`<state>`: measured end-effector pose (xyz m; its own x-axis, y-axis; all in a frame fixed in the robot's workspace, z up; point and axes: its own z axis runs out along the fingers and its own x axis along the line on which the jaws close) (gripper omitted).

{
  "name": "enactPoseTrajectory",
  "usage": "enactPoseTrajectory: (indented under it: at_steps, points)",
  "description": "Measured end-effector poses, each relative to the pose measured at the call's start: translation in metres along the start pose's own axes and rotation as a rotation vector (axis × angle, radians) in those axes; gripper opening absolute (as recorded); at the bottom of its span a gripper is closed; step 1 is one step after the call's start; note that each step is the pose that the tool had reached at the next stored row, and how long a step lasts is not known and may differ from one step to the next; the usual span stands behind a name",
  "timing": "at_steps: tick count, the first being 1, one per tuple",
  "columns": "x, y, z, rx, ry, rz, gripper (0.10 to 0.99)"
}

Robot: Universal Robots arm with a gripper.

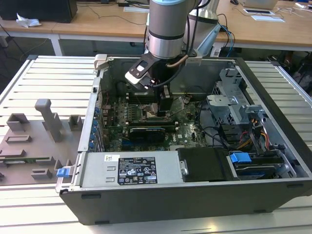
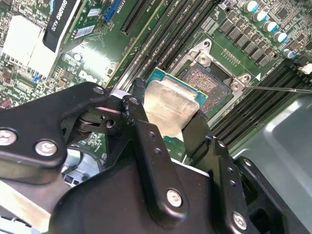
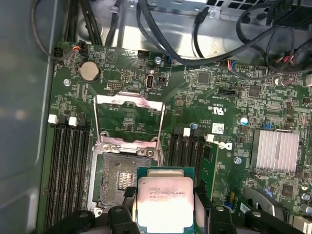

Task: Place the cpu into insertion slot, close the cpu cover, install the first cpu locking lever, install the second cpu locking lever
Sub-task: 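Place the cpu into insertion slot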

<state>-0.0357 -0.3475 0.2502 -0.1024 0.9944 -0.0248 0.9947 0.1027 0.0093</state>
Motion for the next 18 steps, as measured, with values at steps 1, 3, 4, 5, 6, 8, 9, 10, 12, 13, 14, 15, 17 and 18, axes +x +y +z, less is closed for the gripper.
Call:
enactPoseTrajectory:
  at_steps: [1, 3, 4, 5, 6, 8, 9, 10, 12, 13, 14, 15, 17, 18]
  points:
    - [0.0, 0.0, 0.0002, 0.0, 0.0017, 0.007, 0.545]
    - [0.0001, 0.0, 0.0008, 0.0, 0.0057, 0.025, 0.545]
    - [0.0, 0.0, 0.0009, 0.0, 0.0056, 0.038, 0.545]
    - [0.0, 0.0, 0.0011, 0.001, 0.0053, 0.057, 0.545]
    - [0.0, 0.0, 0.0013, 0.001, 0.0065, 0.066, 0.545]
    - [0.0, 0.0, 0.0014, -0.001, 0.0363, 0.074, 0.545]
    - [0.0, 0.0, 0.0015, -0.002, 0.0508, 0.075, 0.545]
    - [0.0001, 0.0, 0.0016, -0.003, 0.0577, 0.076, 0.545]
    - [0.0001, 0.0, 0.0016, -0.003, 0.0579, 0.076, 0.545]
    - [0.0001, 0.0, 0.0016, -0.003, 0.0579, 0.077, 0.545]
    - [0.0001, 0.0, 0.0016, -0.003, 0.0578, 0.077, 0.545]
    - [0.0001, 0.0, 0.0016, -0.003, 0.0579, 0.077, 0.545]
    - [0.0009, 0.0001, 0.0016, -0.002, 0.0577, 0.077, 0.545]
    - [0.0035, 0.0004, 0.0015, -0.003, 0.0578, 0.076, 0.545]
